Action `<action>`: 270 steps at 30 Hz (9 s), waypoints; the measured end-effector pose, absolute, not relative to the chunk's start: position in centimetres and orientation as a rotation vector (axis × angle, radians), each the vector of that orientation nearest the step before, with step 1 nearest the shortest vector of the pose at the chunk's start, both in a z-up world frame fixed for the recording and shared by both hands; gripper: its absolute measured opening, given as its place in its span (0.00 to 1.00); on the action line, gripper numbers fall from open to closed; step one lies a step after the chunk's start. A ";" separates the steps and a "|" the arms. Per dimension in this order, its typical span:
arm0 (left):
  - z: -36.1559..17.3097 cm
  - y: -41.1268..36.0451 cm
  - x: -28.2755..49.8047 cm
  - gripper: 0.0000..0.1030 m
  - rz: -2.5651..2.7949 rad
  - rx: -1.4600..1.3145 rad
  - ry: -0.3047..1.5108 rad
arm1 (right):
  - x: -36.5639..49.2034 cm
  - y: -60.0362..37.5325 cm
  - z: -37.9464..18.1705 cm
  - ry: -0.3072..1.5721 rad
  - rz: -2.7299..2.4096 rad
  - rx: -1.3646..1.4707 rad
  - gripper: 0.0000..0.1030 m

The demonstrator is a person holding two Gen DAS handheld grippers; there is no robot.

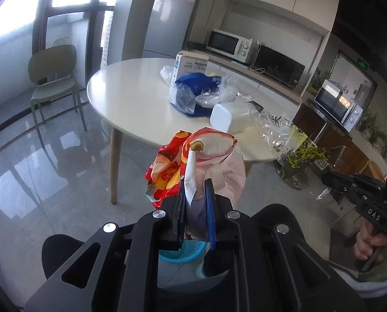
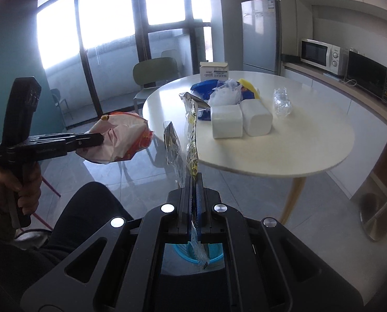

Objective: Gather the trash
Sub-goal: 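Carry the snack bag and foil wrapper down over the blue wastebasket with both tools, then open the left tool over the basket while the right tool releases the foil wrapper, then raise both open tools back toward the table, then grasp the clear plastic bag with the left tool while the right tool grasps a white container, then carry the plastic bag and white container down over the blue wastebasket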

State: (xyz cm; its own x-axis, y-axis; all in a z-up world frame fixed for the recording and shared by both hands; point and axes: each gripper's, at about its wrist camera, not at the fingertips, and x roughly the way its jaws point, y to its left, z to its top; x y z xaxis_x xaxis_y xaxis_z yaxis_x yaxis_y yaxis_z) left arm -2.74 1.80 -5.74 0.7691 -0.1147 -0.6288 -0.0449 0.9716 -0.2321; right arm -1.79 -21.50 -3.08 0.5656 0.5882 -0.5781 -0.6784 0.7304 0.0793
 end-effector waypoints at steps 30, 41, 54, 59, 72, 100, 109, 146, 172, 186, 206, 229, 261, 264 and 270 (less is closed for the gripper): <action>-19.9 2.9 0.7 0.12 0.046 -0.228 0.981 | 3.8 -16.6 -21.4 1.112 0.719 -0.167 0.02; -25.0 4.0 4.5 0.12 0.055 -0.254 1.061 | 8.2 -14.1 -26.9 1.280 0.620 -0.130 0.01; -29.4 4.4 7.9 0.12 0.011 -0.328 1.161 | 12.6 -11.3 -32.2 1.363 0.535 -0.135 0.01; -31.2 4.4 9.2 0.12 0.008 -0.335 1.178 | 14.6 -10.1 -34.8 1.404 0.499 -0.134 0.01; -36.8 3.7 14.0 0.12 0.023 -0.307 1.310 | 18.3 -8.4 -41.1 1.514 0.434 -0.135 0.01; -41.8 5.9 17.5 0.35 0.106 -0.389 1.418 | 20.3 -8.6 -45.9 1.622 0.370 -0.119 0.36; -36.8 7.2 14.8 0.35 0.118 -0.428 1.334 | 17.0 -8.6 -39.2 1.475 0.410 -0.135 0.40; -10.6 4.9 1.1 0.68 0.042 -0.152 0.698 | 7.0 -14.0 -13.0 0.829 0.541 -0.136 0.75; -0.3 1.7 6.6 0.69 -0.065 -0.069 0.551 | 12.4 -17.5 -4.5 0.658 0.702 -0.057 0.80; -1.9 0.1 14.1 0.69 -0.199 -0.071 0.672 | 17.0 -14.8 -6.1 0.725 0.865 -0.099 0.78; -3.5 -1.6 19.4 0.62 -0.312 0.007 0.784 | 18.7 -12.9 -6.8 0.796 0.997 -0.138 0.35; -1.3 0.4 15.4 0.14 -0.291 -0.074 0.699 | 14.6 -12.3 -5.7 0.753 0.951 -0.132 0.04; -2.0 2.3 2.2 0.13 -0.243 -0.107 0.654 | 4.3 -14.5 -4.7 0.719 0.766 -0.122 0.03; -2.9 2.4 1.4 0.13 -0.229 -0.108 0.675 | 3.5 -14.8 -4.9 0.724 0.758 -0.123 0.03; -4.8 2.4 -0.5 0.13 -0.213 -0.114 0.717 | 2.0 -15.1 -6.2 0.753 0.755 -0.137 0.03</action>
